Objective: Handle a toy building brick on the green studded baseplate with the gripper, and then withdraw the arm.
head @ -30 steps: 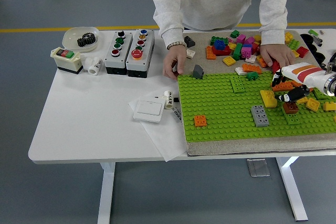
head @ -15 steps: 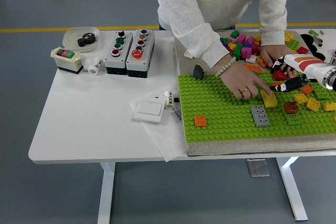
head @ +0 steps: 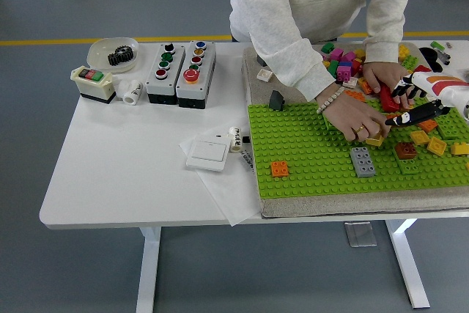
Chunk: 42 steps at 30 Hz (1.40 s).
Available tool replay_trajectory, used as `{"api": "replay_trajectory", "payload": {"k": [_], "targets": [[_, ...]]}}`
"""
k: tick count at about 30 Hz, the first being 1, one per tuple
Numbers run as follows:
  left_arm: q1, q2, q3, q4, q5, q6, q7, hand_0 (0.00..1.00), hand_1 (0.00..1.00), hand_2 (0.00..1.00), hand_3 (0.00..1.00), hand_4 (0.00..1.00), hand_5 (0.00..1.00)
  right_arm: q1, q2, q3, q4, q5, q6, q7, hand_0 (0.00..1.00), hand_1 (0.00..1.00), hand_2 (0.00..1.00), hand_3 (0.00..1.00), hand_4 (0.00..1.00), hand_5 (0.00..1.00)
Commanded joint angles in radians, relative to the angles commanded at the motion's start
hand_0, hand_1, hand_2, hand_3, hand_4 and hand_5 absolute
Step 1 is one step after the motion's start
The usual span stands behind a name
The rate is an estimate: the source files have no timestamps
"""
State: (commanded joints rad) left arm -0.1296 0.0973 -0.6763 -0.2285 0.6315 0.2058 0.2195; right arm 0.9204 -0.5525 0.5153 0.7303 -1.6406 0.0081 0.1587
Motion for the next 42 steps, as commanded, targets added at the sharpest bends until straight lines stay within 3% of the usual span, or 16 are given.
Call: {"api": "replay_trajectory", "payload": {"k": [23, 37, 42], "targets": [[-0.005, -0.002, 0.007, 0.001, -0.011, 0.0, -0.002, 0.808, 0.823, 0.8, 0.653, 0.714, 0.616, -0.008, -0.018, 0.0, -0.007, 0.007, 0.03, 0.038, 0.609, 0.639, 0.69, 0.698, 0.998, 0.506], [-0.006, -0.001, 0.008, 0.0, -0.011, -0.002, 0.0, 0.808, 0.822, 0.8, 0.65, 0.713, 0.614, -0.004, 0.011, -0.033, -0.007, 0.004, 0.016, 0.05, 0.613, 0.639, 0.69, 0.692, 0.996, 0.5], [-0.006, -0.001, 0.008, -0.001, -0.008, -0.003, 0.002, 0.808, 0.822, 0.8, 0.65, 0.713, 0.614, -0.008, 0.022, -0.062, -0.015, -0.03, -0.014, 0.07, 0.613, 0.639, 0.69, 0.692, 0.996, 0.5]]}}
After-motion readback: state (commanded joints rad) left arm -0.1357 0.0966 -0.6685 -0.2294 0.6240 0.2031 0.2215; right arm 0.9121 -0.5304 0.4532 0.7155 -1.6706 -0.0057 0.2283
